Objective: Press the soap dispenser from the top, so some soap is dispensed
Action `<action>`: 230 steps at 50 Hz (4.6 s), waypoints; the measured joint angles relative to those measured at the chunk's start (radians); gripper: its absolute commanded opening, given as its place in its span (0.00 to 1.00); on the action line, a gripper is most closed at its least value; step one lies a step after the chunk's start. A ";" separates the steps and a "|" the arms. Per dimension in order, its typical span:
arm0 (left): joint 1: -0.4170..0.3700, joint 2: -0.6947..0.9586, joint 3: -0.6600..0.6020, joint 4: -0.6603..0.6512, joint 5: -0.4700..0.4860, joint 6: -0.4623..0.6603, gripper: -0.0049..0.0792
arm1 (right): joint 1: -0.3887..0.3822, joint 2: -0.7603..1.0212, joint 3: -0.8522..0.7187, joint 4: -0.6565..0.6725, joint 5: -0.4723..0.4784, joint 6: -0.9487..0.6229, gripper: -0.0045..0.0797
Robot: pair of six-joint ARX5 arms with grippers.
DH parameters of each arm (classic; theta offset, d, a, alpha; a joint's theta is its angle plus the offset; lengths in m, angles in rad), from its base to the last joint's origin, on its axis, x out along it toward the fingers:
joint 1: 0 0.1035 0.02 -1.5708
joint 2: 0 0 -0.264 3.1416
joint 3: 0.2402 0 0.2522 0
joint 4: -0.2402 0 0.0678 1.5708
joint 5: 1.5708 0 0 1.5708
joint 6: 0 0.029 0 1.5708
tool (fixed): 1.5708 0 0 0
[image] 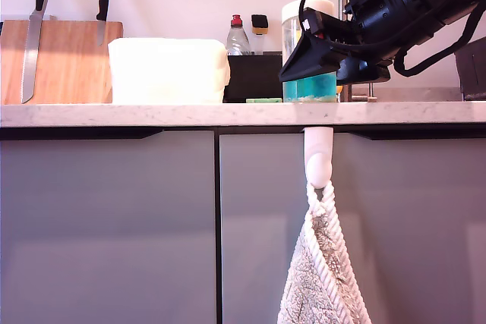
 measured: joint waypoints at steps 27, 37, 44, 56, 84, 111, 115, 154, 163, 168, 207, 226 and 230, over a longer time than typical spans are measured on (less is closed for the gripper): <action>0.173 -0.250 0.002 -0.297 0.000 0.077 0.03 | 0.000 0.001 0.000 -0.026 0.007 -0.034 0.81; 0.178 -0.252 0.003 -0.344 0.000 0.079 0.03 | 0.000 0.002 0.000 -0.028 0.008 -0.034 0.81; 0.178 -0.252 0.003 -0.369 0.000 0.079 0.03 | 0.000 0.002 0.000 -0.027 0.009 -0.033 0.81; 0.178 -0.252 0.003 -0.369 0.000 0.080 0.03 | 0.000 0.002 0.000 -0.072 0.010 -0.032 0.81; 0.188 -0.252 0.004 -0.456 0.000 0.081 0.03 | 0.000 -0.206 0.000 -0.377 0.056 -0.033 0.81; 0.288 -0.253 0.004 -0.832 0.056 0.079 0.03 | 0.000 -0.461 0.000 -0.720 0.105 0.049 0.15; 0.309 -0.253 0.004 -0.824 0.056 0.077 0.03 | 0.000 -0.479 0.000 -0.735 0.113 0.089 0.15; 0.473 -0.705 -0.661 -0.237 -0.095 -0.070 0.03 | -0.144 -0.761 -0.066 -0.705 0.412 0.136 0.15; 0.485 -0.768 -0.735 -0.176 -0.096 -0.075 0.03 | -0.193 -0.864 -0.174 -0.708 0.407 0.136 0.15; 0.497 -0.802 -0.782 -0.125 -0.096 -0.091 0.03 | -0.214 -0.920 -0.202 -0.702 0.390 0.136 0.15; 0.507 -1.171 -1.166 0.062 -0.221 -0.208 0.03 | -0.224 -1.346 -0.442 -0.646 0.497 0.228 0.15; 0.507 -1.284 -1.234 0.042 -0.270 -0.263 0.03 | -0.214 -1.368 -0.518 -0.674 0.476 0.227 0.15; 0.507 -1.297 -1.234 0.037 -0.270 -0.263 0.03 | -0.214 -1.368 -0.518 -0.708 0.474 0.230 0.15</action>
